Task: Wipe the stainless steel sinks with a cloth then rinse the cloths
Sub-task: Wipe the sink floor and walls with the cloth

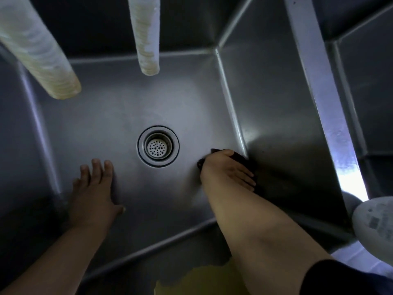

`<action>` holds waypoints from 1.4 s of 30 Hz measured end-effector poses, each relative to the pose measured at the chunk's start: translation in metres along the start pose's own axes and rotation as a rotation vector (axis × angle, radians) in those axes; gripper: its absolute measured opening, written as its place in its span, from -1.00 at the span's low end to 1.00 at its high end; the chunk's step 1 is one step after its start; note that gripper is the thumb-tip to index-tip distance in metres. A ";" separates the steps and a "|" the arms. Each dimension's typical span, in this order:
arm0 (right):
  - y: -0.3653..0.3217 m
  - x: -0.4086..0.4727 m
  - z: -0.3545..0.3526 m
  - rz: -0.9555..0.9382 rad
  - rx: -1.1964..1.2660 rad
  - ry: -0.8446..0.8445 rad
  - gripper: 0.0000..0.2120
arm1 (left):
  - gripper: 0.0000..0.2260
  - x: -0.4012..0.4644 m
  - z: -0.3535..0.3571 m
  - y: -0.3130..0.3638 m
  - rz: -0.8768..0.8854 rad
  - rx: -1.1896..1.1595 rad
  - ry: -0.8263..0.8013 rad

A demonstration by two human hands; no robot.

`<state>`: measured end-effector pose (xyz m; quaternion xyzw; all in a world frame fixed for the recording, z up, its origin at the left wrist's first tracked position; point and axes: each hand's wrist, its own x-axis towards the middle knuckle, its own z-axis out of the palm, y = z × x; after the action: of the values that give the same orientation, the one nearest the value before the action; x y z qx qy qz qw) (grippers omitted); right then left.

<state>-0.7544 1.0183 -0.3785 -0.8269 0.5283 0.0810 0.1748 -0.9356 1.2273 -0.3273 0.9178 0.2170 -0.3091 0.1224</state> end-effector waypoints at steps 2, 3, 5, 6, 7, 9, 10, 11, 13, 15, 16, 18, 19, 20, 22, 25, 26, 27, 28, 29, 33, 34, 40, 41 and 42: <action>-0.018 -0.011 -0.005 -0.073 0.098 0.004 -0.23 | 0.06 0.002 0.001 0.001 -0.008 0.015 0.008; -0.023 -0.019 -0.006 -0.103 0.114 -0.003 -0.21 | 0.07 0.002 0.001 0.001 -0.011 0.029 0.012; -0.033 -0.027 -0.001 -0.125 0.104 0.051 -0.21 | 0.07 0.002 0.003 0.002 -0.019 0.030 0.014; -0.036 -0.028 0.005 -0.142 0.080 0.058 -0.20 | 0.08 0.003 0.004 0.002 -0.023 0.029 0.011; -0.040 -0.027 0.012 -0.173 0.043 0.047 -0.18 | 0.08 0.004 0.004 0.001 -0.025 0.043 0.008; -0.055 -0.031 0.025 -0.320 -0.047 -0.007 -0.16 | 0.10 0.006 0.006 0.000 -0.026 0.063 0.004; -0.063 -0.035 0.029 -0.434 -0.098 -0.024 -0.17 | 0.10 0.007 0.007 -0.001 -0.031 0.056 0.000; -0.072 -0.037 0.035 -0.588 -0.150 -0.012 -0.19 | 0.11 0.007 0.008 -0.002 -0.035 0.046 -0.005; -0.093 -0.033 0.042 -0.923 -0.257 -0.013 -0.24 | 0.12 0.008 0.009 -0.004 -0.041 0.031 -0.007; -0.118 -0.021 0.043 -1.190 -0.348 -0.029 -0.28 | 0.13 0.008 0.011 -0.004 -0.041 0.011 0.001; -0.130 -0.014 0.043 -1.283 -0.385 -0.044 -0.29 | 0.13 0.007 0.011 -0.003 -0.041 0.001 0.003; -0.146 -0.007 0.043 -1.379 -0.445 -0.053 -0.32 | 0.13 0.006 0.011 -0.002 -0.038 -0.006 0.002; -0.149 -0.007 0.043 -1.384 -0.459 -0.056 -0.32 | 0.12 0.005 0.010 -0.001 -0.035 -0.007 0.000; -0.151 -0.011 0.044 -1.384 -0.466 -0.058 -0.32 | 0.12 0.004 0.008 -0.001 -0.035 -0.011 -0.001; -0.147 -0.027 0.046 -1.446 -0.476 -0.046 -0.33 | 0.12 0.005 0.007 0.001 -0.034 -0.020 0.003; -0.131 -0.055 0.049 -1.700 -0.533 -0.048 -0.34 | 0.13 0.004 0.006 0.002 -0.040 -0.018 0.004; -0.125 -0.064 0.050 -1.782 -0.553 -0.072 -0.35 | 0.13 0.003 0.006 0.002 -0.044 -0.015 0.001; -0.118 -0.072 0.050 -1.861 -0.569 -0.104 -0.36 | 0.13 0.002 0.005 0.002 -0.048 -0.016 -0.002; -0.110 -0.078 0.050 -1.939 -0.581 -0.138 -0.38 | 0.13 0.002 0.005 0.002 -0.050 -0.019 -0.003; -0.103 -0.081 0.050 -2.023 -0.590 -0.174 -0.39 | 0.13 0.002 0.004 0.003 -0.053 -0.023 -0.002; -0.077 -0.067 0.034 -2.360 -0.583 -0.351 -0.45 | 0.12 0.001 0.003 0.006 -0.073 -0.040 -0.008; -0.073 -0.059 0.028 -2.382 -0.539 -0.417 -0.45 | 0.12 0.001 0.003 0.006 -0.077 -0.041 -0.014; -0.034 -0.022 -0.002 -2.099 -0.290 -0.437 -0.44 | 0.10 0.000 0.000 0.007 -0.101 0.001 -0.012; -0.024 -0.021 -0.004 -2.098 -0.300 -0.386 -0.44 | 0.09 -0.001 -0.001 0.007 -0.105 0.003 -0.018; -0.014 -0.023 -0.005 -2.107 -0.326 -0.348 -0.45 | 0.08 -0.001 -0.003 0.007 -0.107 0.006 -0.024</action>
<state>-0.7513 1.0409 -0.3636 -0.8560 -0.4979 0.0754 0.1171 -0.9310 1.2217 -0.3238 0.9015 0.2632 -0.3270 0.1055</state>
